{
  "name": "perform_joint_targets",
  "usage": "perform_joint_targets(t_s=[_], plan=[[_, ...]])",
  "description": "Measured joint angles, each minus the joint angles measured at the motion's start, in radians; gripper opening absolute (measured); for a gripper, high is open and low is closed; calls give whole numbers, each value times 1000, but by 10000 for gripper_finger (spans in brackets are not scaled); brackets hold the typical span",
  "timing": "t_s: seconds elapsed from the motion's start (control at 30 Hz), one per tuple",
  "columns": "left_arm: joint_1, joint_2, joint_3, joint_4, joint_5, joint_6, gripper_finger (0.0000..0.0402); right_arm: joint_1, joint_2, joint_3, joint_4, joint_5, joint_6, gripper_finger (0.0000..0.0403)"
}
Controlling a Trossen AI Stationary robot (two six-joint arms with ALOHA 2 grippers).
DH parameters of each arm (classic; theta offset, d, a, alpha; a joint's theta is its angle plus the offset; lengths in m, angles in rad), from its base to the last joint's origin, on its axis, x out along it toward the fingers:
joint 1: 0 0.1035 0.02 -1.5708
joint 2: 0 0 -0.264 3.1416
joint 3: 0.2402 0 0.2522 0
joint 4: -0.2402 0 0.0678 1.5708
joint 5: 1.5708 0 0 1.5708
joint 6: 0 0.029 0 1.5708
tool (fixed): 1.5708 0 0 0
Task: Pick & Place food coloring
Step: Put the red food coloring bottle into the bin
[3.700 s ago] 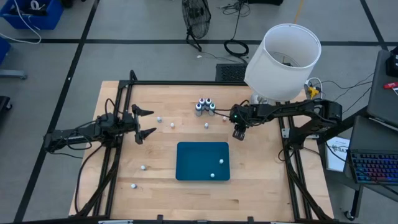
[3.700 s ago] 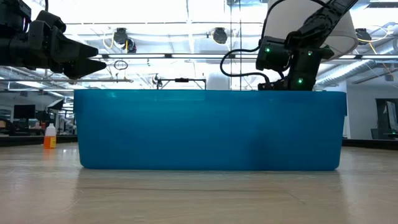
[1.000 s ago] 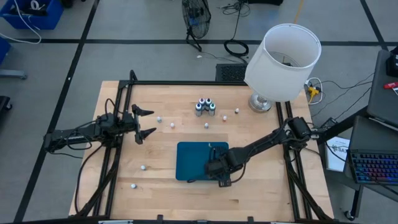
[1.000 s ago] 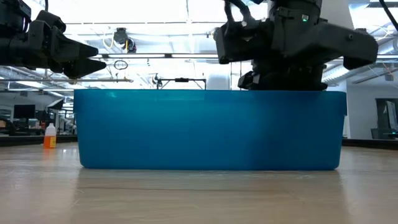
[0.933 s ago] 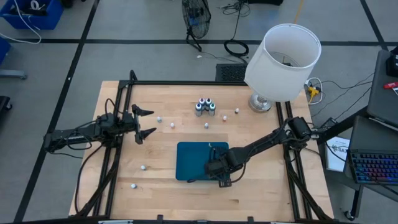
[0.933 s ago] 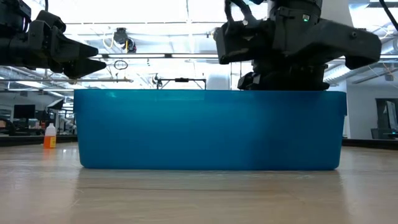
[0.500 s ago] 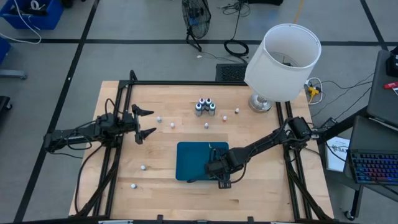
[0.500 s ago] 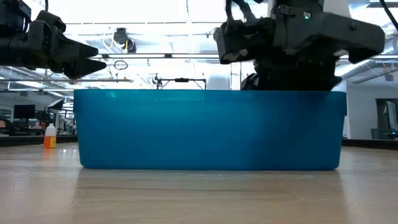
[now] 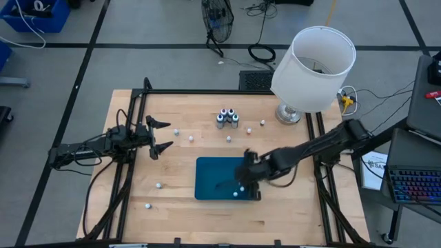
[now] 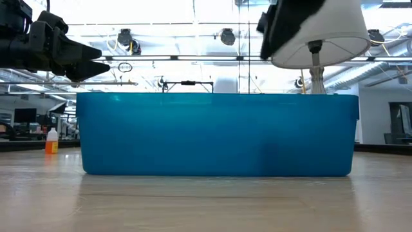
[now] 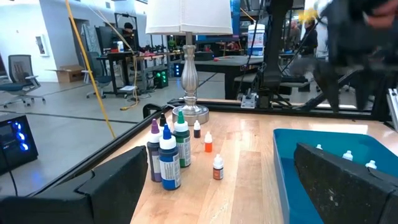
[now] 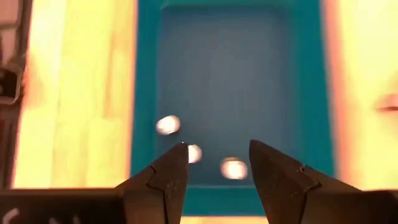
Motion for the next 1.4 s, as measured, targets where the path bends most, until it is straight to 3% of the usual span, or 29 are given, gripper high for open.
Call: perform_joint_targets(t_s=[0.2,0.43,0.57,0.7,0.93,1.4], plan=[[0,0,0,0,0,0,399,-91,-137,0,-106,165,-22,167],[0,0,0,0,0,0,399,-354,-163,-49,-256,196,-26,200],[0,0,0,0,0,0,399,-505,-162,-172,-155,188,-60,213],[0,0,0,0,0,0,399,-619,-162,-323,27,109,-85,212],[0,0,0,0,0,0,399,-723,-162,-542,334,59,-128,202],[0,0,0,0,0,0,399,-779,-162,-621,433,58,-157,196]])
